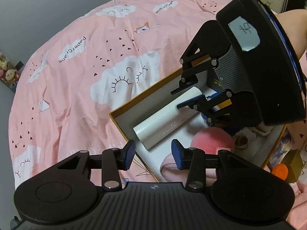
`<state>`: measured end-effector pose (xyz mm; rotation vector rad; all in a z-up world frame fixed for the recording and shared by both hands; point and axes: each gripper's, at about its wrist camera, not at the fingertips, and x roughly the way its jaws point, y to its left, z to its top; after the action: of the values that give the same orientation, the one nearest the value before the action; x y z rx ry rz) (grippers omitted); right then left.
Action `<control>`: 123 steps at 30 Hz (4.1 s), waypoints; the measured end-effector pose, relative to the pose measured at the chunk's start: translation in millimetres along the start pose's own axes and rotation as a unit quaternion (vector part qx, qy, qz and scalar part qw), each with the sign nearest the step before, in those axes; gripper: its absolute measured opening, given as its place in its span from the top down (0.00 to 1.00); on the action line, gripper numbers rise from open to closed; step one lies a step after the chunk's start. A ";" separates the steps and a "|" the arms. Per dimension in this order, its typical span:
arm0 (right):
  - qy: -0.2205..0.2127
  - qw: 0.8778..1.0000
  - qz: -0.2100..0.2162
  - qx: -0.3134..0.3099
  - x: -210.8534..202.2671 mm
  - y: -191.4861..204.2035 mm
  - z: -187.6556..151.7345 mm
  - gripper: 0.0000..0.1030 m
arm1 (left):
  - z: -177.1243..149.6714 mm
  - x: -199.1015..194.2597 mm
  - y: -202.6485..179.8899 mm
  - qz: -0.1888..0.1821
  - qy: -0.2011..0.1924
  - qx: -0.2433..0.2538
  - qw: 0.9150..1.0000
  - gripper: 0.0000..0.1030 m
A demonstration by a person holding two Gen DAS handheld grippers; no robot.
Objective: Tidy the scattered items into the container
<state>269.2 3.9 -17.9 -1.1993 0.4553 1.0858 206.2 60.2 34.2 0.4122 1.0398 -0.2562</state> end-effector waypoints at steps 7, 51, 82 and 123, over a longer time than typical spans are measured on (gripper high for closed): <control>-0.019 0.999 -0.029 0.041 -33.3 5.3 -7.5 0.83 | -9.4 -22.5 -13.2 0.003 -0.024 0.006 1.000 0.53; -0.025 0.862 -0.039 0.505 -134.1 188.9 -118.6 0.61 | -164.4 -31.5 -150.9 -0.105 -0.059 -0.110 0.987 0.46; 0.094 0.826 -0.037 0.555 -128.1 220.5 -145.5 0.34 | -189.4 -20.9 -185.3 -0.126 0.009 0.106 0.986 0.40; 0.089 0.821 -0.029 0.563 -127.0 219.9 -149.5 0.33 | -185.7 11.0 -196.8 -0.115 0.025 0.219 0.969 0.76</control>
<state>59.1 -191.6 -84.8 -0.2317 1.0142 0.4547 -10.9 -33.1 -98.1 0.6991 1.0811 -0.6927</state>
